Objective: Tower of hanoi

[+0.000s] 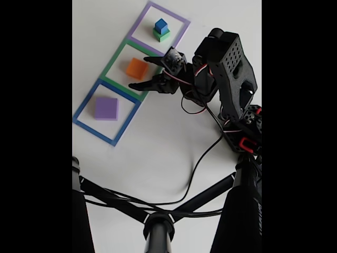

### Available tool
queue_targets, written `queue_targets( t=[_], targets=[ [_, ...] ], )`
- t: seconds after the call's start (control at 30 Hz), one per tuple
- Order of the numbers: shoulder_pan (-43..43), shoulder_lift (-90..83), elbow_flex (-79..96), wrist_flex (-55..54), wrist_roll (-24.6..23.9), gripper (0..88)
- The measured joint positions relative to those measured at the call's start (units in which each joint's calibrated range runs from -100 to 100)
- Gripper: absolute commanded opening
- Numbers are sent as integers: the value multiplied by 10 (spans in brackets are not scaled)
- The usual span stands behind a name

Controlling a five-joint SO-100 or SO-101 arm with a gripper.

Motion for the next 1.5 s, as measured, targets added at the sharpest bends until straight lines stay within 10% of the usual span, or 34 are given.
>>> queue_targets(
  t=[1.07, 1.5],
  targets=[
    [-11, -4, -9, 17, 0, 112],
    [-24, -418, -25, 476, 0, 112]
  ],
)
